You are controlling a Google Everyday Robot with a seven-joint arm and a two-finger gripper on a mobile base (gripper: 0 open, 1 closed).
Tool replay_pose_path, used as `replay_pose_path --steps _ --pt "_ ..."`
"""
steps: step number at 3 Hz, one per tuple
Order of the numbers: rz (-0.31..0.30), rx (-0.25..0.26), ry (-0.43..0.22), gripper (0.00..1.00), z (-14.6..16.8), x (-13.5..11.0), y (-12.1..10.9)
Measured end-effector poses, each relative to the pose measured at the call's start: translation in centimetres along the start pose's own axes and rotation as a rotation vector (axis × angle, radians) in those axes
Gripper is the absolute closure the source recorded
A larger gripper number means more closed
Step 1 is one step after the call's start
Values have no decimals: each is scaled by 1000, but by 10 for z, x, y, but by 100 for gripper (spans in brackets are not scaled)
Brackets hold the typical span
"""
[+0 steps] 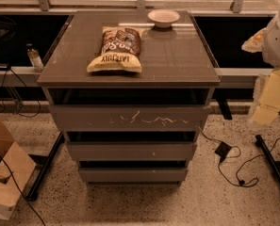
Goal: Open bottom drawer
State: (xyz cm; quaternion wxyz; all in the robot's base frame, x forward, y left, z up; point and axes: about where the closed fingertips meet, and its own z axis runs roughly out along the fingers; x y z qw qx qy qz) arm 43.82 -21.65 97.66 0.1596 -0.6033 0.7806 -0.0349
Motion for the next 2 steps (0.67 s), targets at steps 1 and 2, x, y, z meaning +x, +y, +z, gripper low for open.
replay_pose_path --steps 1,2 --pt "0 0 0 0 0 0 0" --pt "1 -2 -59 0 23 -6 0"
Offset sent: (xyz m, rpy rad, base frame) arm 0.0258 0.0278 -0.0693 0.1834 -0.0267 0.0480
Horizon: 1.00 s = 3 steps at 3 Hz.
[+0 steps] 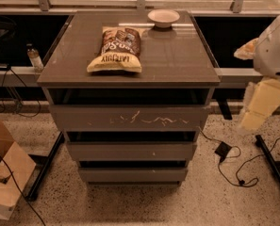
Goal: Open bottom drawer
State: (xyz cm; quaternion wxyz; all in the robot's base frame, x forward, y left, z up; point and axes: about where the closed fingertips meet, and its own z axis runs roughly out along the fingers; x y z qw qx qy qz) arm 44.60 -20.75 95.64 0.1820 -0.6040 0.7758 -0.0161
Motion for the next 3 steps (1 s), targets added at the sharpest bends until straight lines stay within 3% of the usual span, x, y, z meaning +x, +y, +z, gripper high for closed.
replay_pose_path --steps 2,3 --pt "39 -56 -206 0 105 3 9" --pt "40 -51 -220 0 112 2 6"
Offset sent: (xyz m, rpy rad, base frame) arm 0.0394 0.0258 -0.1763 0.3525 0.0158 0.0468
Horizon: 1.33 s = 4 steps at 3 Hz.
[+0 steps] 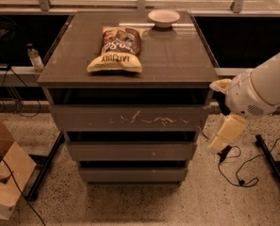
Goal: Open bottom drawer
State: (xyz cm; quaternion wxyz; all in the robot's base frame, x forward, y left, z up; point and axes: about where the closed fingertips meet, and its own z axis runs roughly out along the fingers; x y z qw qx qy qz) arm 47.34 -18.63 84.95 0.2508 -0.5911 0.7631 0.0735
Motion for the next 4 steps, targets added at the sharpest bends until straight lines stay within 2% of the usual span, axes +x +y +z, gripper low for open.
replay_pose_path --steps 1,2,3,4 --pt "0 0 0 0 0 0 0" --pt "9 -24 -42 0 38 16 12" --pt "49 -82 -93 0 96 48 34" --pt "103 -138 -140 0 143 78 50"
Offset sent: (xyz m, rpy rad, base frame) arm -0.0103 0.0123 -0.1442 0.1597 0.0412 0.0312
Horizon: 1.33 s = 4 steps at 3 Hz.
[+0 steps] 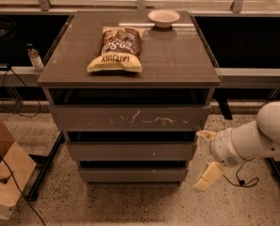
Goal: Open bottom drawer
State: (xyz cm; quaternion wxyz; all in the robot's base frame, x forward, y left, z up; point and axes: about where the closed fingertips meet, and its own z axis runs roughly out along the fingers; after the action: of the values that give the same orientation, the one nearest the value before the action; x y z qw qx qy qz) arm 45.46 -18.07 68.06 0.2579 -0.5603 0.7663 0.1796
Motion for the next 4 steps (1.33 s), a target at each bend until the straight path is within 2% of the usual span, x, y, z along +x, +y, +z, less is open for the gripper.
replay_pose_path --steps 1,2,3,4 --pt "91 -92 -33 0 41 35 -1" --pt "110 -117 -39 0 54 44 1" --pt "124 -140 -31 0 96 51 5" --pt "135 -173 -76 0 143 71 10"
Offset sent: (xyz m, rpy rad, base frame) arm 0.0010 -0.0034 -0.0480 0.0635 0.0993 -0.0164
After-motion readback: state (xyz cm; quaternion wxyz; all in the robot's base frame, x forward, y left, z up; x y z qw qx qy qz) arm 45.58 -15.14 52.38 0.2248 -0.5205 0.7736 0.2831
